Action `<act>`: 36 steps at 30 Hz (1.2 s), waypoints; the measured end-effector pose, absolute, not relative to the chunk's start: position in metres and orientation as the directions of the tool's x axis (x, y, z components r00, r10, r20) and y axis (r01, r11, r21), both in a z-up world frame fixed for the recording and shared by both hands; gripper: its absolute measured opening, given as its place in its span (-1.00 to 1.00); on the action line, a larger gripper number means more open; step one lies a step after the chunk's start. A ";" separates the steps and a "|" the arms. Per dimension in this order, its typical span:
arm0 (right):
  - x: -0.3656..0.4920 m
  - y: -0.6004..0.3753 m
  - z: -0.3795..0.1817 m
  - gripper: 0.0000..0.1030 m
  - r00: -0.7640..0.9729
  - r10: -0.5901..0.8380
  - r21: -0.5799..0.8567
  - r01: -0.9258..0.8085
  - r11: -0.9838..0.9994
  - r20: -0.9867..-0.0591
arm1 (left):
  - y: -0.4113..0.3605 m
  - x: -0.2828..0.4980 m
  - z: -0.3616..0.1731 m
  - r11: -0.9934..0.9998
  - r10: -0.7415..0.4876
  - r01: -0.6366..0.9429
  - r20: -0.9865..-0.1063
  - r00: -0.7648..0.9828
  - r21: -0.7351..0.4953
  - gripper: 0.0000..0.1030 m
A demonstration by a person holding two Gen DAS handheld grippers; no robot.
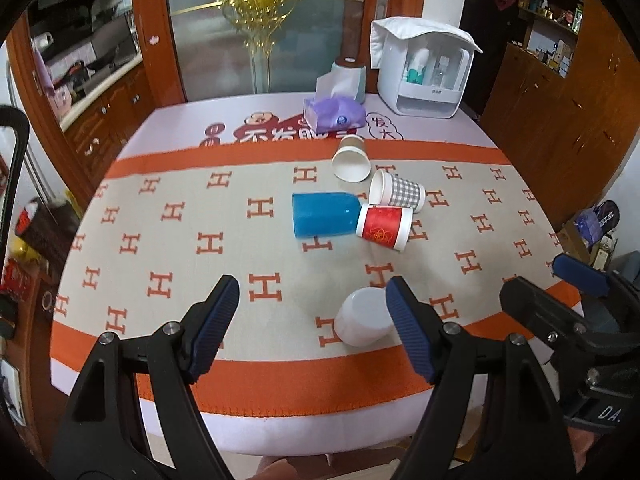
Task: Flip cup upside down
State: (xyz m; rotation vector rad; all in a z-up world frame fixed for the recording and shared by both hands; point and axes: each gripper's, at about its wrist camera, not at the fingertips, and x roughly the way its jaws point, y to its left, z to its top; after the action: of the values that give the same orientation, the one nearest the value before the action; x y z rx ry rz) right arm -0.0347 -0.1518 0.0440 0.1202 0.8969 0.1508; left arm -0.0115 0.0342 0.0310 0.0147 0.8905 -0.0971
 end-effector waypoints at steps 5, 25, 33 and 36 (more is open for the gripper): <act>-0.044 -0.157 0.057 0.82 0.634 0.159 0.154 -0.063 0.986 -0.757 | 0.024 -0.020 0.037 0.996 -0.062 0.083 -0.765 0.641 -0.011 0.43; -0.047 -0.160 0.047 0.82 0.620 0.153 0.150 -0.058 0.987 -0.770 | 0.024 -0.024 0.028 0.999 -0.049 0.044 -0.777 0.628 -0.027 0.43; -0.048 -0.161 0.040 0.82 0.608 0.157 0.156 -0.055 0.986 -0.778 | 0.024 -0.027 0.024 0.999 -0.037 0.037 -0.784 0.620 -0.018 0.43; -0.048 -0.161 0.039 0.82 0.605 0.155 0.156 -0.052 0.986 -0.781 | 0.024 -0.028 0.023 0.999 -0.035 0.035 -0.788 0.615 -0.016 0.43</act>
State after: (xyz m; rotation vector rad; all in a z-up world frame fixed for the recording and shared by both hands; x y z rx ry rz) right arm -0.0484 -0.1611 0.0387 0.1212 0.9133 0.1206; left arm -0.0278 0.0240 0.0231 0.0006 0.9078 -0.0401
